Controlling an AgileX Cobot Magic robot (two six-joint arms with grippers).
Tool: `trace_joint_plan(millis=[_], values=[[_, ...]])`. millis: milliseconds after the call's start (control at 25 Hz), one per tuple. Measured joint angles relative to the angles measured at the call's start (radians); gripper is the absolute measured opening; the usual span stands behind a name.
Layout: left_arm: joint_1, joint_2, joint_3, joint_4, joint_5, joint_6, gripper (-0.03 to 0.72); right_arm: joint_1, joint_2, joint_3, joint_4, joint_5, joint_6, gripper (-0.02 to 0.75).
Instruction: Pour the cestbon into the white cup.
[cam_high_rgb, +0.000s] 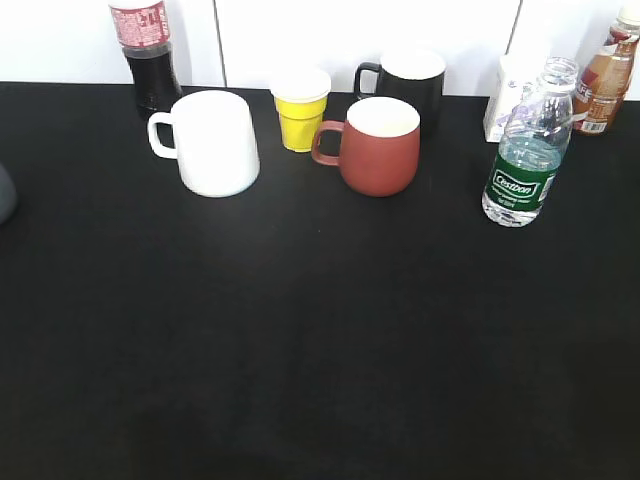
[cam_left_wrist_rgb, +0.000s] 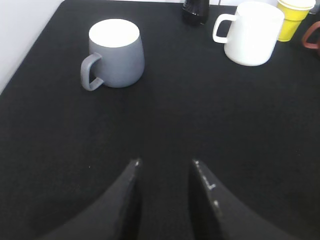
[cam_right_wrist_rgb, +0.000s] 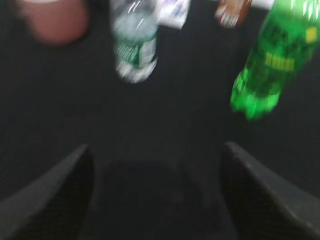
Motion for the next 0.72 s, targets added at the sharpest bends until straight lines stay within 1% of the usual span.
trace_joint_plan(millis=[80,160,200,240,560,600,720], values=[[0.000,0.000,0.000,0.000,0.000,0.000,0.239,0.000,-0.125,-0.039,0.035,0.129,-0.010,0.595],[0.000,0.000,0.000,0.000,0.000,0.000,0.239,0.000,-0.208,-0.066,0.041,0.247,-0.012,0.595],[0.000,0.000,0.000,0.000,0.000,0.000,0.239,0.000,-0.236,-0.061,0.041,0.309,-0.012,0.595],[0.000,0.000,0.000,0.000,0.000,0.000,0.239,0.000,-0.263,-0.046,0.041,0.335,-0.013,0.595],[0.000,0.000,0.000,0.000,0.000,0.000,0.239,-0.002,-0.281,-0.044,0.041,0.349,-0.016,0.594],[0.000,0.000,0.000,0.000,0.000,0.000,0.239,-0.016,-0.281,-0.044,0.041,0.349,-0.016,0.594],[0.000,0.000,0.000,0.000,0.000,0.000,0.239,-0.119,-0.339,-0.044,0.041,0.349,-0.016,0.594]])
